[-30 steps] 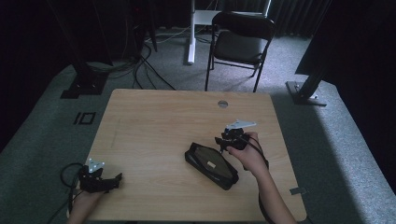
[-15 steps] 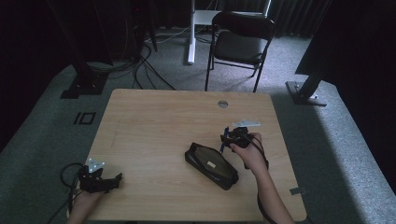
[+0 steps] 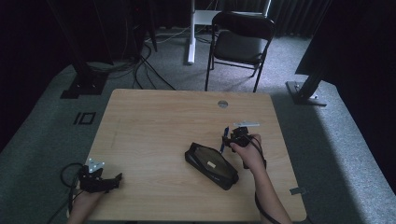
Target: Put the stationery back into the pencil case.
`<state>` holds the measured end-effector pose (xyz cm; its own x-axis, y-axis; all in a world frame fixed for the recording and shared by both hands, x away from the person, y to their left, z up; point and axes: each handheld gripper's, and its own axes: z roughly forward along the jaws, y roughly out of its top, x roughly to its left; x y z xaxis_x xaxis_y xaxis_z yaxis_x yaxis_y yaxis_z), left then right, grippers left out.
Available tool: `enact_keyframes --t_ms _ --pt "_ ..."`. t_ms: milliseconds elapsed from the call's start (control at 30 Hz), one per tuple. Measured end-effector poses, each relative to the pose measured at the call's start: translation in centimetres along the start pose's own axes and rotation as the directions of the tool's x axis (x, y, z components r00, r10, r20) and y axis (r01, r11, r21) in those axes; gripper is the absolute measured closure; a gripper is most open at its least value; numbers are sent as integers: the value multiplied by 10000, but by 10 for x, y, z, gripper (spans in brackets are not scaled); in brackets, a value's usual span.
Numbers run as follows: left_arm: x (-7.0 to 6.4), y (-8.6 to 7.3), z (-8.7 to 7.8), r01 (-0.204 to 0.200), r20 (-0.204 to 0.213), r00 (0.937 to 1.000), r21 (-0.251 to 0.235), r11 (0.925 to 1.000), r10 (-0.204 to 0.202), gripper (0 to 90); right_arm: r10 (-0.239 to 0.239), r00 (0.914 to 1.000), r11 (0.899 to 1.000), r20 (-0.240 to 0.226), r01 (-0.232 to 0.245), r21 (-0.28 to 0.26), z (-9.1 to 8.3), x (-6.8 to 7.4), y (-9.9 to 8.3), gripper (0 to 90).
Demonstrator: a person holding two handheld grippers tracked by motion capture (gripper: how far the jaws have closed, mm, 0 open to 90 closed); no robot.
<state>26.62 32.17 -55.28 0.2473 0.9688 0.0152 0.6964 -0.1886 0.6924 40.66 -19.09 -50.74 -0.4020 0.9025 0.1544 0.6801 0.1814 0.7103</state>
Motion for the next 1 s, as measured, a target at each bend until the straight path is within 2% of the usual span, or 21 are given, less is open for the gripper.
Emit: enact_keyframes --t_ms 167,367,800,1000 --pt "0 0 0 1 1 10000 -3 10000 -1 3 360 9993 9993 69 -360 -33 10 -4 -2 528" --pt "0 0 0 1 0 10000 -1 10000 -1 3 441 9988 9990 209 -442 58 19 -7 -4 546" --pt "0 0 0 0 1 10000 -1 10000 0 3 0 9979 9979 651 -43 651 34 -4 -3 593" --pt "0 0 0 1 1 10000 -4 10000 -1 3 -335 9975 9959 620 281 863 38 -2 -4 630"
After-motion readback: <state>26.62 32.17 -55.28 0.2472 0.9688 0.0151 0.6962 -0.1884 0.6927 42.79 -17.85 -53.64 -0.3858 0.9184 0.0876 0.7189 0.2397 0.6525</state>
